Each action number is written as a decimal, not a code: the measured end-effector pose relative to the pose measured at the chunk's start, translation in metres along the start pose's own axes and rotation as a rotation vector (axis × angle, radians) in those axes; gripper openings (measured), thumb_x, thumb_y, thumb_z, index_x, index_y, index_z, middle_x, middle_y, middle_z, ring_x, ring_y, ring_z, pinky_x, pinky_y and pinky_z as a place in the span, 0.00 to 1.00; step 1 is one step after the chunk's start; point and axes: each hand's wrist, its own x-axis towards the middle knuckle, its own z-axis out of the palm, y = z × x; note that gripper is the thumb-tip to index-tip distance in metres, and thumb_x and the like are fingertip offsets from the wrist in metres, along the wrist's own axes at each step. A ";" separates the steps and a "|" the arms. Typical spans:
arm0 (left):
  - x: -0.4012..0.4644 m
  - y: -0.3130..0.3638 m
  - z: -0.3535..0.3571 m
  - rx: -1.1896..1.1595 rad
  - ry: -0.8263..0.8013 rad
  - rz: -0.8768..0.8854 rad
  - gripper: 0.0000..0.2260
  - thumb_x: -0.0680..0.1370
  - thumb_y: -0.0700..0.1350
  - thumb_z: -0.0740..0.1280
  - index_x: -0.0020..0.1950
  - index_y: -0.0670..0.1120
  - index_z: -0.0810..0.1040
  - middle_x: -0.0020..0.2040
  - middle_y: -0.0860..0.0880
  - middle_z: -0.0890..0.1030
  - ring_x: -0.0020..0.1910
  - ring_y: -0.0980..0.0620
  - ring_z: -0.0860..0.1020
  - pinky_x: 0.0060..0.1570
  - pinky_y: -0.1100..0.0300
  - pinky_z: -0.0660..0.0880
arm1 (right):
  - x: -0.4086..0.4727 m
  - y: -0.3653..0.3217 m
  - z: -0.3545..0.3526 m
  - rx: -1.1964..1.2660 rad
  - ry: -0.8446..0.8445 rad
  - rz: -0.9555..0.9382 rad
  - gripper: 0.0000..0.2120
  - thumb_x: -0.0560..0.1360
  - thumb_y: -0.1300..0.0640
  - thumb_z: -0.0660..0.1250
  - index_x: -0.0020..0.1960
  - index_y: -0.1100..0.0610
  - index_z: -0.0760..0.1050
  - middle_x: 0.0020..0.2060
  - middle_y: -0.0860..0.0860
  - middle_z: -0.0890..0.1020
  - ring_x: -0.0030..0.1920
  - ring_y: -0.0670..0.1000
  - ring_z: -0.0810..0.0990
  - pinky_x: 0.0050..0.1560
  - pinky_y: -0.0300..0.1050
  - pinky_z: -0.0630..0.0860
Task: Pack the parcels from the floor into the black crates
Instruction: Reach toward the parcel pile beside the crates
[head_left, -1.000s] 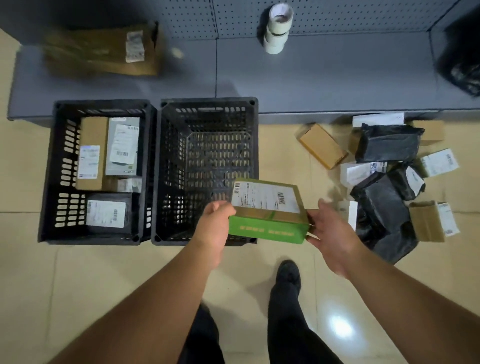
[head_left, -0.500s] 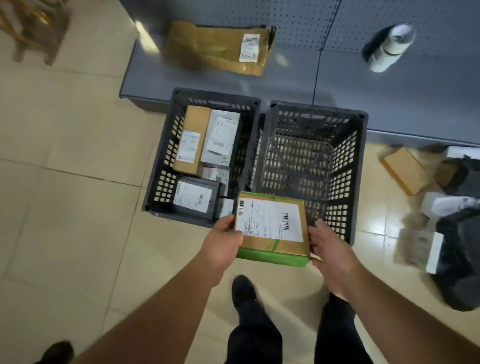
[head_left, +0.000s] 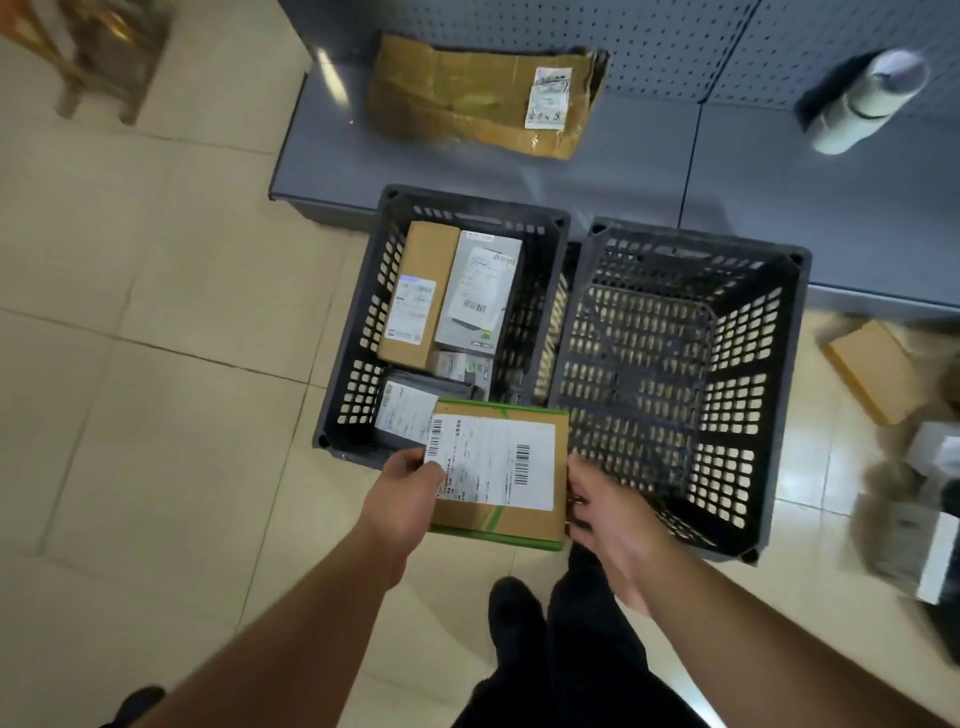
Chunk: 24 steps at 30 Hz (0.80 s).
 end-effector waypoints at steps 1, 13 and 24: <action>0.006 0.003 -0.002 0.001 0.007 -0.002 0.11 0.78 0.50 0.65 0.60 0.59 0.75 0.52 0.56 0.81 0.51 0.52 0.80 0.44 0.56 0.75 | 0.004 -0.004 0.003 0.003 -0.013 -0.006 0.19 0.78 0.36 0.62 0.62 0.44 0.79 0.65 0.45 0.79 0.65 0.53 0.76 0.72 0.56 0.68; 0.105 0.016 -0.033 0.017 -0.019 0.019 0.11 0.82 0.52 0.63 0.65 0.57 0.72 0.55 0.54 0.82 0.51 0.53 0.81 0.41 0.59 0.74 | 0.085 -0.021 0.075 -0.085 0.015 0.002 0.24 0.78 0.36 0.59 0.72 0.43 0.71 0.67 0.43 0.77 0.65 0.50 0.75 0.72 0.58 0.66; 0.225 0.009 -0.069 0.349 -0.129 0.019 0.19 0.82 0.57 0.60 0.73 0.58 0.67 0.55 0.52 0.80 0.49 0.51 0.79 0.38 0.57 0.74 | 0.180 -0.010 0.163 -0.025 0.200 -0.030 0.29 0.80 0.37 0.57 0.75 0.53 0.68 0.73 0.54 0.72 0.72 0.58 0.70 0.72 0.59 0.67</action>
